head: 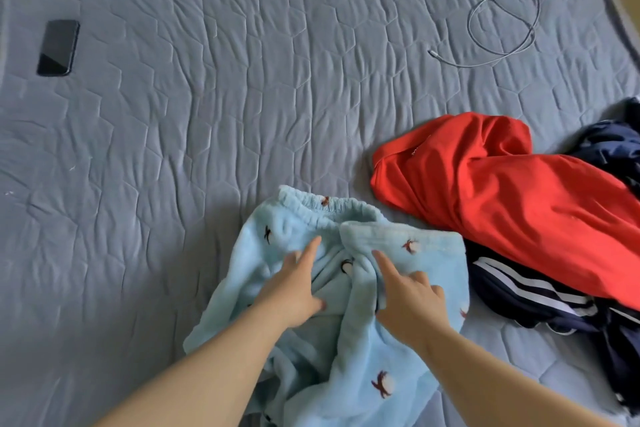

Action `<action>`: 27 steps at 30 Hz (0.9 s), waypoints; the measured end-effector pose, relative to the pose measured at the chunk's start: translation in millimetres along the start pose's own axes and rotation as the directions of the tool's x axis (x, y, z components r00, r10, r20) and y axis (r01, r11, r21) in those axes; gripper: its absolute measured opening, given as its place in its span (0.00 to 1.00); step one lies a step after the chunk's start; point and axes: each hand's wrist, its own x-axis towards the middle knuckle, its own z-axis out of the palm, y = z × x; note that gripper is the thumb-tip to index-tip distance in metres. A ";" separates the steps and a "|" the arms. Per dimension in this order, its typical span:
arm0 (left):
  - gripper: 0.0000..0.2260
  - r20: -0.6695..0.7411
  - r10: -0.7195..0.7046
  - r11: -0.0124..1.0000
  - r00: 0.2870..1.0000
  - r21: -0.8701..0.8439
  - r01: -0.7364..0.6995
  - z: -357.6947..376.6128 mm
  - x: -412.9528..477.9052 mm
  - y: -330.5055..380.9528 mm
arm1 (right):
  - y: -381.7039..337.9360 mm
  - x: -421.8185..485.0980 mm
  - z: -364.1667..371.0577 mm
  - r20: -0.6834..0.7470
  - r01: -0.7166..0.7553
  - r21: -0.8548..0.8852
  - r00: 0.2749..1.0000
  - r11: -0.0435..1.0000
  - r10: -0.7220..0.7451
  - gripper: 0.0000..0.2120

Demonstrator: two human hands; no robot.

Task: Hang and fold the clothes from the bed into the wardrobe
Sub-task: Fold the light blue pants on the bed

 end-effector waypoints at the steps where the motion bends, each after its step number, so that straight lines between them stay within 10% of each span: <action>1: 0.41 0.021 0.015 0.999 1.000 0.030 -0.016 2.9 -1.3 -3.4 | 5.1 -3.5 7.2 0.031 -0.001 -0.051 1.000 0.999 0.002 0.32; 7: 0.29 -0.061 0.051 0.994 0.997 0.099 -0.044 4.5 -5.7 -9.0 | 29.0 -37.4 32.5 0.318 -0.170 -0.028 0.933 0.985 0.170 0.17; 11: 0.27 -0.148 0.122 0.984 0.981 0.147 -0.100 1.5 -2.2 4.5 | 12.3 -24.8 9.9 -0.069 -0.172 -0.034 0.983 0.984 0.170 0.05; 15: 0.29 -0.038 0.148 0.986 0.988 0.080 -0.145 4.5 5.2 17.8 | -1.5 6.0 -10.3 -0.280 -0.053 0.082 0.957 0.995 0.074 0.35; 21: 0.27 0.020 0.107 0.993 0.994 0.055 -0.107 14.5 9.3 17.8 | 21.1 24.3 -10.1 -0.091 0.024 -0.133 0.995 0.991 -0.036 0.22; 27: 0.20 -0.108 0.124 0.986 0.986 0.122 -0.111 21.6 9.6 27.8 | 58.3 -15.9 7.1 0.201 -0.138 -0.157 0.965 0.978 0.169 0.13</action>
